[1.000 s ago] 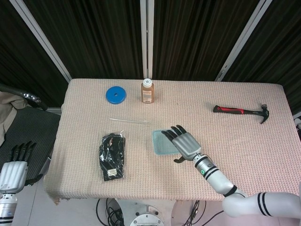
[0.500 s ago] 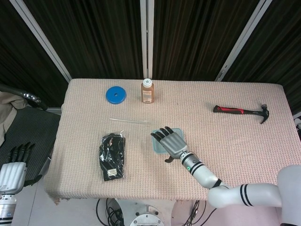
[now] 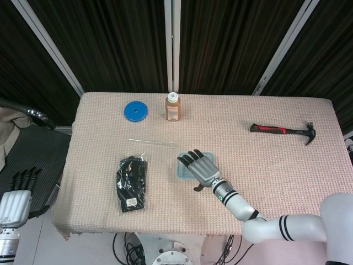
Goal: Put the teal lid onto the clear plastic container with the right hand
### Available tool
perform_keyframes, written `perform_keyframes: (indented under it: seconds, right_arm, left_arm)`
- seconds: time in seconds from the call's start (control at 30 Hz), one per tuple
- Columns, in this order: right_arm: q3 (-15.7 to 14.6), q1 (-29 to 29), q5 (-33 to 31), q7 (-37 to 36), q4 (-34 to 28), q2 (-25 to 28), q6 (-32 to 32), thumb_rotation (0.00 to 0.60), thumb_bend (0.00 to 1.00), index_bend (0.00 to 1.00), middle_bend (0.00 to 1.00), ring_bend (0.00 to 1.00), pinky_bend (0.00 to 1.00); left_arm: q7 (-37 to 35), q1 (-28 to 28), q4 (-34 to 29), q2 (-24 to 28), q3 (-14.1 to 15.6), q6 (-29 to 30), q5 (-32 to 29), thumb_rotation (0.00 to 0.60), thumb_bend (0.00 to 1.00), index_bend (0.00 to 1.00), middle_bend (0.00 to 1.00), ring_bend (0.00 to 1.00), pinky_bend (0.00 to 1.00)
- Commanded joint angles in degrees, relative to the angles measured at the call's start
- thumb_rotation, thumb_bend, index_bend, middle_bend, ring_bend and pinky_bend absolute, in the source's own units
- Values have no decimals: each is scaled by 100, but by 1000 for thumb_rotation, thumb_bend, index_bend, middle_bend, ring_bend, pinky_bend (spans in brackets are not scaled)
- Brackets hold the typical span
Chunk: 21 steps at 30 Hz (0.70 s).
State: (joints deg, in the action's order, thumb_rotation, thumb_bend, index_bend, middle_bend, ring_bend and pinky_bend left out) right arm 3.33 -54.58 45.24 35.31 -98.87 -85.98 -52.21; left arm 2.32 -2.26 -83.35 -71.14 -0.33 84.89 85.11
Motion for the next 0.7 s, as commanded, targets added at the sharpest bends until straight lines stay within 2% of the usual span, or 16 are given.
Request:
perform_keyframes:
  seconds: [0.03, 0.23, 0.37, 0.53, 0.7]
  right_arm:
    - [-63, 193, 476, -150, -255, 186, -299, 600, 2, 0, 125, 0, 0]
    - [-397, 573, 1309, -309, -820, 651, -639, 600, 5, 0, 125, 0, 0]
    - [-621, 728, 1736, -465, -932, 764, -573, 600, 7, 0, 135, 0, 0]
    - [-721, 779, 1971, -559, -868, 716, -375, 600, 7, 0, 153, 0, 0]
    - [-720, 746, 1867, -520, -660, 556, -110, 600, 10, 0, 161, 0, 0]
  left_arm:
    - [0, 8, -6, 5, 0, 12, 2, 600, 0, 69, 32, 0, 2]
    - [37, 15, -40, 13, -2, 46, 27, 600, 0, 69, 32, 0, 2]
    - [86, -4, -74, 16, -6, 40, 52, 600, 0, 69, 33, 0, 2]
    - [134, -5, -128, 38, -9, 69, 78, 600, 0, 69, 33, 0, 2]
    - [142, 24, -142, 40, 5, 79, 58, 600, 0, 69, 33, 0, 2]
